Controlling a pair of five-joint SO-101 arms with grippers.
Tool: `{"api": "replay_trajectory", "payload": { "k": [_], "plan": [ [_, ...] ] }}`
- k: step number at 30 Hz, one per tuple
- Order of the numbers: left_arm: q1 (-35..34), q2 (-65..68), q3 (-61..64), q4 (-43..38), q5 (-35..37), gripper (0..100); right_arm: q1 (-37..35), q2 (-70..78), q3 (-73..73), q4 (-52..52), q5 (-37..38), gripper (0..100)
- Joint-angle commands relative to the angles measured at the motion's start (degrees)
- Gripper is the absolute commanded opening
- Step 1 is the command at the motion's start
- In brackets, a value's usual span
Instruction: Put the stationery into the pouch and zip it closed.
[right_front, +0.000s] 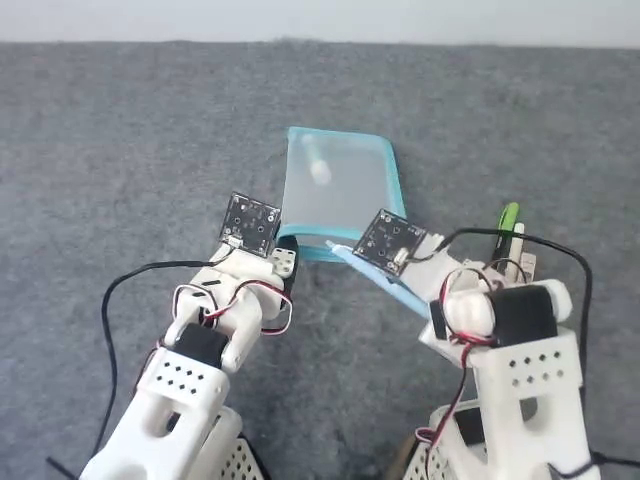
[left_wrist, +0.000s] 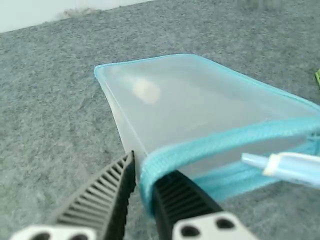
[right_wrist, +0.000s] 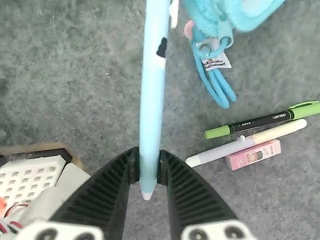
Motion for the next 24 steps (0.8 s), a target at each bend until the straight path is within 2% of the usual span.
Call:
{"api": "replay_trajectory", "payload": {
  "k": [1,5,13,24],
  "plan": [
    [0.4,-0.1,-0.5,-2.1,-0.7,1,0.0,-1.5,-0.3,2.3,0.7,0.6],
    [0.4,-0.1,-0.5,-2.1,-0.7,1,0.1,-1.3,-0.2,2.3,0.2,0.6],
    [0.6,-0.1,-0.5,-2.1,-0.7,1,-0.3,7.0,-2.5,0.8,-8.6,0.6],
    [0.5,-0.1,-0.5,-2.0,-0.7,1,-1.5,33.6,-27.8,2.0,-24.9,0.7]
  ]
}}
